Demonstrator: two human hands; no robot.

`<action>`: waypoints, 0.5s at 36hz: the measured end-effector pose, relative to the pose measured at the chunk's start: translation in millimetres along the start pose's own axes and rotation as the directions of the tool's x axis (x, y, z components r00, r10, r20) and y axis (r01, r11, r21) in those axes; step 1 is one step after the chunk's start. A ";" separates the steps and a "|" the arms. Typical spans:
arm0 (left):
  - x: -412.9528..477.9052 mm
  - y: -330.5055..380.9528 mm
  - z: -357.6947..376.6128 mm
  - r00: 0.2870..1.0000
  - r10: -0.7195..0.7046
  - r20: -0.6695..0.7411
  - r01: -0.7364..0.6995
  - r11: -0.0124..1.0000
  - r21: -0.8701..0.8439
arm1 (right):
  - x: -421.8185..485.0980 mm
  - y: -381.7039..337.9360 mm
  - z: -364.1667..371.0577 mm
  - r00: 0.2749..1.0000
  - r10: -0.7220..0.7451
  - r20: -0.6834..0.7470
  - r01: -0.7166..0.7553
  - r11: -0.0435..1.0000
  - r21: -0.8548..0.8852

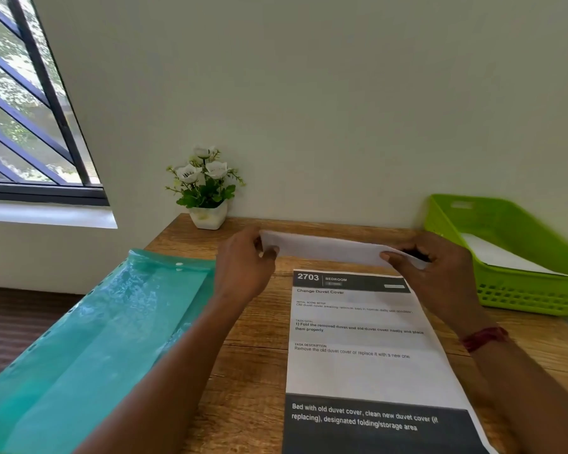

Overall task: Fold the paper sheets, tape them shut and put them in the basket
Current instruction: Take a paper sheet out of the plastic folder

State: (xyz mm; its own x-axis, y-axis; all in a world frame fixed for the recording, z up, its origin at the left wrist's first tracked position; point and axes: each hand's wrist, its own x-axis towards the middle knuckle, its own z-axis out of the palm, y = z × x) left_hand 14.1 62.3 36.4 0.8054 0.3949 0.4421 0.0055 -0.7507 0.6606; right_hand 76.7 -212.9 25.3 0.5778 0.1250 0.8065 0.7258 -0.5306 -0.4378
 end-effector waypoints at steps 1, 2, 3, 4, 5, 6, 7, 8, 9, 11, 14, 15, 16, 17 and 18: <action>0.5 -1.2 -1.2 0.999 0.023 0.027 -0.025 0.998 0.065 | -0.3 2.5 -0.4 1.000 -0.011 0.014 0.010 1.000 0.011; 1.4 -2.4 -3.0 0.998 0.040 0.053 -0.046 0.992 0.115 | -0.3 5.1 -0.6 0.999 -0.013 0.035 0.012 1.000 0.020; 2.4 -3.7 -5.1 0.995 0.050 0.082 -0.062 0.986 0.153 | -0.3 7.7 -0.4 0.998 -0.015 0.056 0.013 1.000 0.024; 3.3 -4.5 -7.4 0.992 0.054 0.117 -0.075 0.980 0.186 | -0.4 9.4 -0.3 0.997 -0.023 0.074 0.021 1.000 0.021; 4.3 -5.3 -9.9 0.987 0.054 0.153 -0.087 0.973 0.214 | -0.7 11.0 -0.1 0.995 -0.033 0.090 0.032 0.999 0.016; 5.7 -6.4 -11.7 0.981 0.056 0.185 -0.099 0.967 0.235 | -0.7 11.8 0.1 0.993 -0.046 0.109 0.044 0.999 0.019; 7.3 -8.1 -13.3 0.977 0.060 0.204 -0.110 0.964 0.243 | -0.7 11.7 0.1 0.989 -0.062 0.134 0.058 0.998 0.030; 8.7 -9.8 -14.2 0.976 0.062 0.211 -0.112 0.965 0.238 | -0.7 12.0 0.0 0.983 -0.082 0.164 0.077 0.996 0.041; 9.8 -11.3 -15.0 0.976 0.060 0.208 -0.108 0.968 0.228 | -0.8 12.6 0.0 0.975 -0.099 0.198 0.091 0.995 0.049; 10.9 -13.4 -15.6 0.979 0.060 0.192 -0.104 0.969 0.225 | -2.0 13.8 0.9 0.958 -0.097 0.271 0.090 0.995 0.037; 10.7 -15.4 -15.4 0.980 0.061 0.188 -0.108 0.961 0.255 | -5.5 16.0 4.2 0.930 -0.052 0.364 0.063 0.998 -0.019; 10.1 -15.4 -14.8 0.979 0.059 0.193 -0.110 0.957 0.268 | -6.7 16.7 5.1 0.925 -0.034 0.377 0.047 0.999 -0.026; 9.6 -15.6 -14.2 0.978 0.057 0.203 -0.115 0.952 0.283 | -7.3 16.9 5.6 0.922 -0.021 0.387 0.034 0.999 -0.026; 8.9 -15.5 -13.6 0.974 0.055 0.219 -0.121 0.945 0.303 | -7.8 16.3 6.2 0.918 -0.015 0.395 0.027 0.999 -0.027; 8.4 -15.1 -13.2 0.969 0.050 0.241 -0.129 0.937 0.324 | -8.0 15.4 6.6 0.914 -0.006 0.407 0.020 0.999 -0.029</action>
State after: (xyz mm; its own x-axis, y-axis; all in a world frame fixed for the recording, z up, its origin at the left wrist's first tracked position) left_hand 13.0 83.9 38.1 0.9239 0.2174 0.3149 0.0933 -0.9261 0.3657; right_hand 85.7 -216.6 9.5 0.6751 0.4586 0.5779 0.7260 -0.5520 -0.4101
